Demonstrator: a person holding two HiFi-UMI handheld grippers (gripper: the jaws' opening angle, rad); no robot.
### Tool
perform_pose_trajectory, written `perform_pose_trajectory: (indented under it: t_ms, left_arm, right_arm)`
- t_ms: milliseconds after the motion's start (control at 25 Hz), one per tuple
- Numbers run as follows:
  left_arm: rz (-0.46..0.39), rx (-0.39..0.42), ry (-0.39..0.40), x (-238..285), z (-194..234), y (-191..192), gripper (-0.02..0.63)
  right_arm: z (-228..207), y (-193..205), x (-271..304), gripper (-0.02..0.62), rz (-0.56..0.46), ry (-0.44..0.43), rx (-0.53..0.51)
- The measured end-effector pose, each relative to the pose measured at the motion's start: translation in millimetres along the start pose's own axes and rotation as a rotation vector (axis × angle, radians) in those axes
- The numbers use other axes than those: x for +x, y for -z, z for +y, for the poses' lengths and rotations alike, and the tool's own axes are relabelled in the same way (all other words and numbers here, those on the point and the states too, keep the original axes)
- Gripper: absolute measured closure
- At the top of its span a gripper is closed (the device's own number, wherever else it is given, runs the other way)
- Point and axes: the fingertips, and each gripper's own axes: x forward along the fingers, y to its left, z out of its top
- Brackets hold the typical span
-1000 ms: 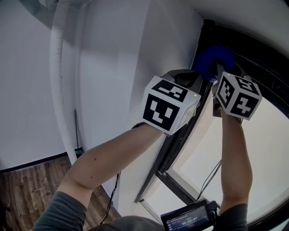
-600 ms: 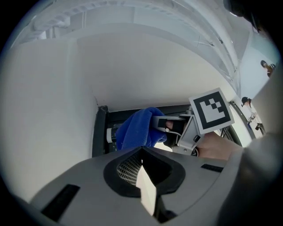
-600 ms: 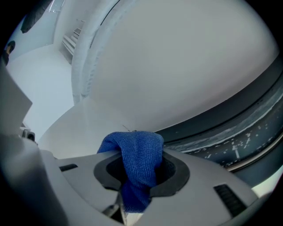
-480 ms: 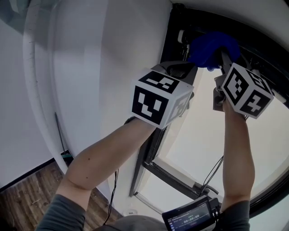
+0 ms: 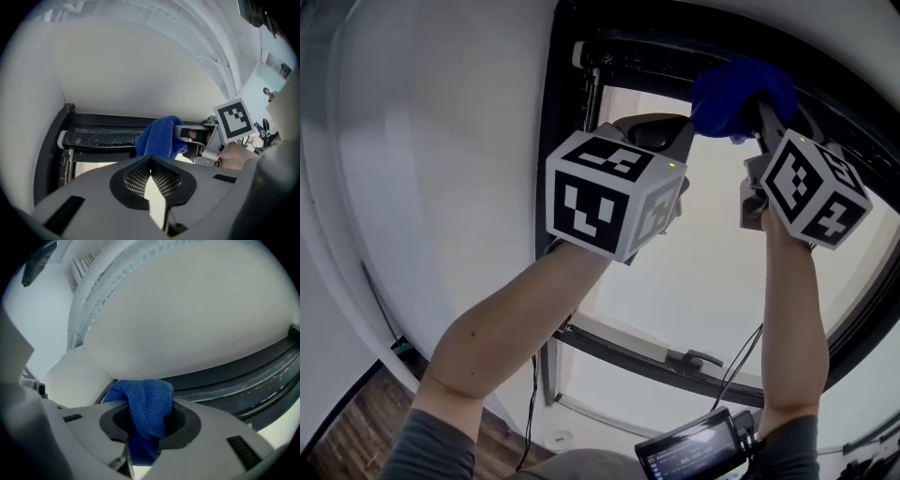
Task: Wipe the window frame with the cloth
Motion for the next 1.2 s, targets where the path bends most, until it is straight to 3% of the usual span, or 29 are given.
perform_pose_trajectory:
  t_ms: [160, 440, 720, 1200]
  left_arm:
    - [-0.028, -0.028, 0.025, 16, -18, 0, 0.598]
    - [-0.063, -0.057, 0.162, 46, -86, -7, 0.598]
    - [-0.064, -0.091, 0.263, 87, -157, -13, 0.598]
    - [-0.105, -0.124, 0.317, 145, -270, -38, 0.598]
  right_arm:
    - [-36, -5, -23, 0.477, 0.02, 0.066, 0.002]
    - [-106, -20, -80, 0.477, 0.045, 0.207, -0.054]
    - [-167, -26, -115, 0.477, 0.073, 0.26, -0.084]
    - [-288, -51, -190, 0.477, 0.069, 0.372, -0.094]
